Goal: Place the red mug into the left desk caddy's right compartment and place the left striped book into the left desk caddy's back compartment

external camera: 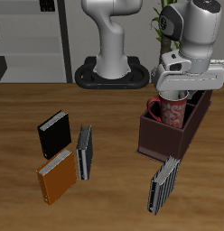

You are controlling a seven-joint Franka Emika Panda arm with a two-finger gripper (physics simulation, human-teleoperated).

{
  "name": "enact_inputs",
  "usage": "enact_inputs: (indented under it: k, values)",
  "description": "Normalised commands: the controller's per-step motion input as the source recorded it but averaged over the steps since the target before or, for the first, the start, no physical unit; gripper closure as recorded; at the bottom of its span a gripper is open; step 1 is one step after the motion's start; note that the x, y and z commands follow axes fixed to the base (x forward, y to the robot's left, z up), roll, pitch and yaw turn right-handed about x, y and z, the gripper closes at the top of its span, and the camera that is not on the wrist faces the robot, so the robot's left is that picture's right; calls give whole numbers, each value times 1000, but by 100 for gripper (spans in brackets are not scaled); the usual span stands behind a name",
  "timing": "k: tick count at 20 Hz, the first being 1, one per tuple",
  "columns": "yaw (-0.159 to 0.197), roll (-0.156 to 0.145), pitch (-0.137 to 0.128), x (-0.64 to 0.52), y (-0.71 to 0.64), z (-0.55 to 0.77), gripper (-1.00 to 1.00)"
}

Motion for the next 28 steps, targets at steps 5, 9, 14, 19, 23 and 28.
enact_inputs:
  k: [5,9,14,19,23,28]
  values:
    - [12,3,24,54,42,-188,100]
    - [-21,11,45,50,30,-182,100]
    - [-18,-34,64,68,-98,-148,-100]
    - [-31,-9,22,-8,-81,-48,-100]
    - [-3,4,15,-65,-8,-23,-100]
    - [15,-9,-10,-18,-100,78,-100]
